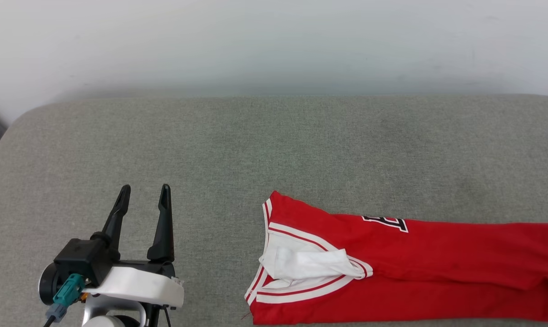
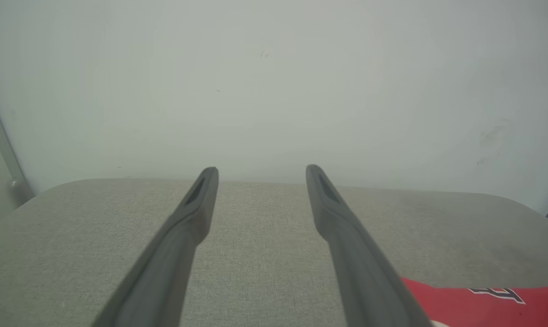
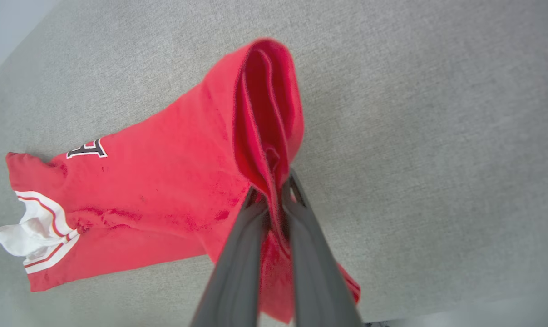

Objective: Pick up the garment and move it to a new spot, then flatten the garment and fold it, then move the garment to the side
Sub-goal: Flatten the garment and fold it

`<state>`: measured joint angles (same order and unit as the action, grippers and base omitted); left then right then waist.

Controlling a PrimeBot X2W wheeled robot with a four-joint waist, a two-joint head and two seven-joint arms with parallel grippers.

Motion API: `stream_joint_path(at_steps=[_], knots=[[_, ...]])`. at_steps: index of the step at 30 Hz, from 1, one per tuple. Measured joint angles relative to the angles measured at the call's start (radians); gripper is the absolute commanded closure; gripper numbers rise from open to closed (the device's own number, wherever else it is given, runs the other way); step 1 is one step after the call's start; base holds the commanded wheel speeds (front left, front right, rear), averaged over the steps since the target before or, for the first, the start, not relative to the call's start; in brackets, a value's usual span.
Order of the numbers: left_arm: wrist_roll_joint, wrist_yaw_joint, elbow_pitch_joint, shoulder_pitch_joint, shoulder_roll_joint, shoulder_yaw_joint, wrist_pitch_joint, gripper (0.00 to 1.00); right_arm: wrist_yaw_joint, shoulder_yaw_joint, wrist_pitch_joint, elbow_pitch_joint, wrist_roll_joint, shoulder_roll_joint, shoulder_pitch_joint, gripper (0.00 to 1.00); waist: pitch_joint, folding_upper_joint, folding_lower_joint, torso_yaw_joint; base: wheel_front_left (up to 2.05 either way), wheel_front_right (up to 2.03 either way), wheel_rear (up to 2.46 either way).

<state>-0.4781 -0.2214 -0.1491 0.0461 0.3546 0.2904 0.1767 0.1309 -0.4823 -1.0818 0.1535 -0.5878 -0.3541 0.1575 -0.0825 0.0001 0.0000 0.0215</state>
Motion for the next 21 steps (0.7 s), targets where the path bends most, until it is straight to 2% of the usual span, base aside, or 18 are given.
stream_joint_path(at_steps=[4, 9, 13, 15, 21], knots=[[0.000, -0.003, 0.000, -0.002, 0.000, 0.001, 0.002, 0.00, 0.000, -0.066, -0.104, 0.014, -0.012, 0.091, 0.033, 1.00, 0.003, 0.0000, 0.0000, 0.000, 0.00, 0.00, 0.00], [-0.001, -0.007, 0.002, -0.003, 0.000, 0.010, -0.002, 0.00, 0.000, -0.100, -0.230, 0.026, -0.116, 0.264, 0.060, 1.00, 0.006, 0.0000, 0.0000, 0.012, 0.00, 0.00, 0.00], [-0.003, -0.006, 0.011, -0.001, -0.008, 0.018, -0.002, 0.00, 0.000, -0.102, -0.284, 0.065, -0.253, 0.299, 0.090, 1.00, 0.009, 0.0000, 0.0000, 0.026, 0.00, 0.00, 0.00], [-0.003, -0.002, 0.014, 0.001, -0.009, 0.022, -0.002, 0.00, 0.000, -0.054, -0.279, 0.130, -0.372, 0.296, 0.105, 1.00, 0.009, 0.0000, 0.0000, 0.034, 0.00, 0.00, 0.00], [-0.009, 0.003, 0.023, 0.020, -0.016, 0.036, -0.011, 0.00, 0.000, 0.232, -0.140, 0.240, -0.642, 0.302, 0.134, 1.00, 0.005, 0.0000, 0.0000, 0.061, 0.00, 0.00, 0.00]])
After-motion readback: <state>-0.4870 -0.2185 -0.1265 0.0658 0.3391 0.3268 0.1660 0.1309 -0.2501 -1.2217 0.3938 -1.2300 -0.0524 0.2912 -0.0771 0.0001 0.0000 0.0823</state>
